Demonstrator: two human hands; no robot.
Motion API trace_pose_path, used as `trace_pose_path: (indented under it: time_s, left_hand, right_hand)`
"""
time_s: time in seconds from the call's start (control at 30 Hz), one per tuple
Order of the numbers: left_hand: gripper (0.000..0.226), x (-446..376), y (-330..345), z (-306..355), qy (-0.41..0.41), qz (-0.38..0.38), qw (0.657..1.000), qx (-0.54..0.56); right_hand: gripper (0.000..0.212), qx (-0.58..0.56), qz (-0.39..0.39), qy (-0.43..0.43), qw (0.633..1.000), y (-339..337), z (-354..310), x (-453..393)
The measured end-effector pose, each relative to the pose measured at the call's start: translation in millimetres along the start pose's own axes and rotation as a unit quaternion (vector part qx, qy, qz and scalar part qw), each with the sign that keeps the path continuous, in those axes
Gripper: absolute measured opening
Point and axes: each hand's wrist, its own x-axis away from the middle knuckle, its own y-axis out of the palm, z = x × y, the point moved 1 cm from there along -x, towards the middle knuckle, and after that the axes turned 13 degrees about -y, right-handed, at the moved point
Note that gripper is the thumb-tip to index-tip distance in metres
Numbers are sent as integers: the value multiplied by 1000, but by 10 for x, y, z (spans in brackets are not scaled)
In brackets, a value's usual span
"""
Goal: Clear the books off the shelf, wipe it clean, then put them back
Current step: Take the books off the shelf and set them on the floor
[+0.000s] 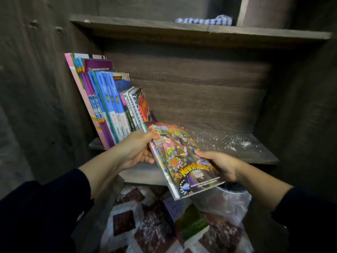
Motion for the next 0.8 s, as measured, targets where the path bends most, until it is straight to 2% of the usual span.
trace_pose_path:
  time_s: [0.1, 0.3, 0.47, 0.63, 0.7, 0.8]
  left_hand:
    - [21, 94, 43, -267, -47, 9, 998, -35]
    - [27, 2, 95, -857, -152, 32, 984, -83]
    - [29, -272, 176, -1375, -223, 36, 973, -52]
    - [45, -593, 187, -1495, -259, 23, 964, -55]
    - [38, -765, 160, -1507, -252, 40, 965, -66]
    - [28, -1038, 113, -1523, -239, 52, 967, -72]
  right_hand:
    - [29, 19, 1, 10, 1000, 22, 124, 172]
    - [26, 39, 10, 16, 999, 20, 602, 272]
    - [25, 40, 67, 41, 996, 62, 1141, 137]
    - [19, -5, 137, 38, 990, -98, 1534, -115]
    - [16, -13, 163, 33, 986, -198, 1673, -261]
    - [27, 10, 190, 34, 981, -356, 1894, -507]
